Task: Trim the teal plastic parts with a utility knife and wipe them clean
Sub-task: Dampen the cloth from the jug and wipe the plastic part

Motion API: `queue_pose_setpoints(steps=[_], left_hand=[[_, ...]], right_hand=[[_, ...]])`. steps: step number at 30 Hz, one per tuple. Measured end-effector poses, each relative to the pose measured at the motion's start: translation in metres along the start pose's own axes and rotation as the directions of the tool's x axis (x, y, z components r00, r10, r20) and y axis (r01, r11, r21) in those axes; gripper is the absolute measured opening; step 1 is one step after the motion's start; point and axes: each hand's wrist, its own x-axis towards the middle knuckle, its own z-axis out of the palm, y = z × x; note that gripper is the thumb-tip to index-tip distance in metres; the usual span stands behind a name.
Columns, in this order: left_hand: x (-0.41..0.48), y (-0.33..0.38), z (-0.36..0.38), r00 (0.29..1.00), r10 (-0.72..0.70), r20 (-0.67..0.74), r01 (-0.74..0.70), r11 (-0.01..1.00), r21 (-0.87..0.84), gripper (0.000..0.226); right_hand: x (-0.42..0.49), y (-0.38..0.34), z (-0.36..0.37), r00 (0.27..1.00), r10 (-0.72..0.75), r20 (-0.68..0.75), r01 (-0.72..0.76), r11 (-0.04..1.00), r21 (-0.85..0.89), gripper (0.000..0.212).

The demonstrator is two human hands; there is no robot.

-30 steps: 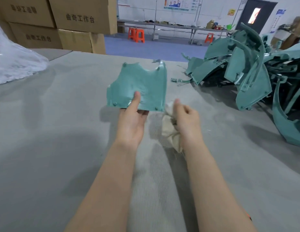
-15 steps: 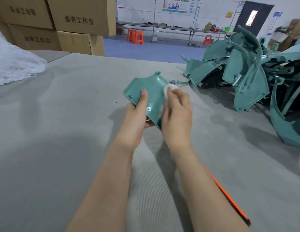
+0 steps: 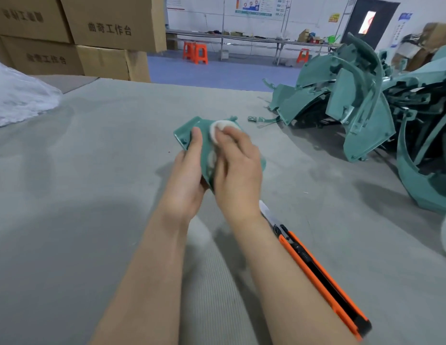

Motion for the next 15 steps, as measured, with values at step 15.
queue_pose_setpoints(steps=[15], left_hand=[[0.003, -0.005, -0.004, 1.000, 0.009, -0.014, -0.012, 0.981, -0.191, 0.046]], right_hand=[[-0.009, -0.008, 0.002, 0.992, -0.039, 0.121, 0.030, 0.997, 0.076, 0.031]])
